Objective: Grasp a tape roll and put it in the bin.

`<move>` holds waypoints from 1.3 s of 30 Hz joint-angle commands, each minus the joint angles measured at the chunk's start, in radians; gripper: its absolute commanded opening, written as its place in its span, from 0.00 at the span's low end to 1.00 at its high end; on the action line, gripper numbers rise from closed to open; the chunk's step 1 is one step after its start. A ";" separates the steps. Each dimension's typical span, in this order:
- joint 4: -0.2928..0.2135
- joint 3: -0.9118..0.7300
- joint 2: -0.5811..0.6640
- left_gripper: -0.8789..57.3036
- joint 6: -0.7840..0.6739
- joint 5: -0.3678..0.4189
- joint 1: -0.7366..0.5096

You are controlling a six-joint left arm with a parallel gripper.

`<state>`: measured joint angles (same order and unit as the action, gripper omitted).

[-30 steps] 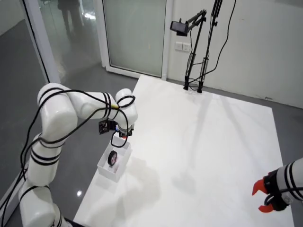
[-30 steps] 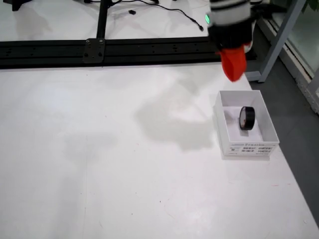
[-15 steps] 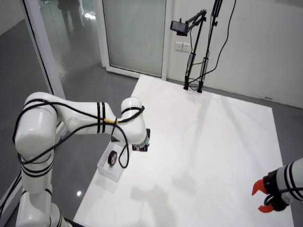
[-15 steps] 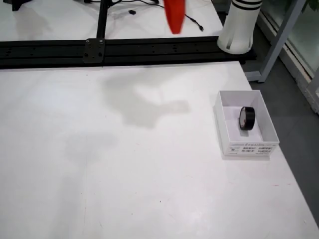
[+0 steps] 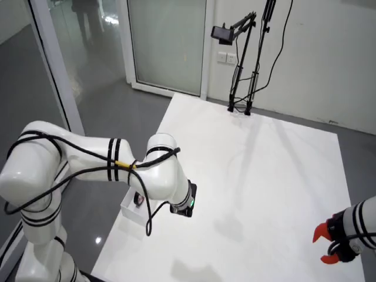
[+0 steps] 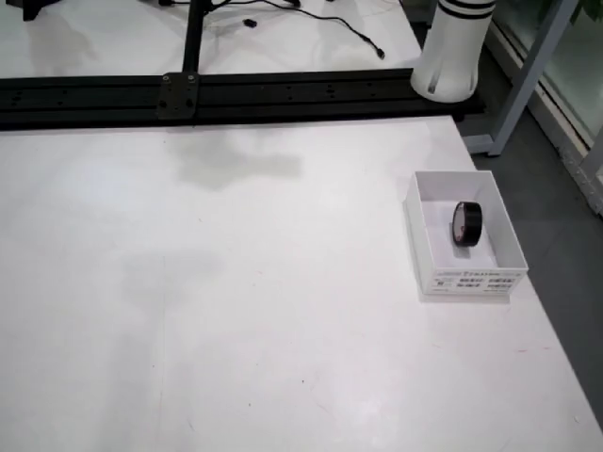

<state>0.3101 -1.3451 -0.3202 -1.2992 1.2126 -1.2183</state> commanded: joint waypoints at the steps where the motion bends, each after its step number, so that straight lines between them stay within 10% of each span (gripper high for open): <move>1: -0.085 0.066 0.000 0.01 0.008 -0.036 -0.087; 10: -0.155 0.122 -0.043 0.01 0.008 -0.044 -0.109; 39: -0.034 0.060 0.013 0.01 0.009 0.016 0.278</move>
<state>0.2293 -1.2773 -0.3218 -1.2914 1.2205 -1.0821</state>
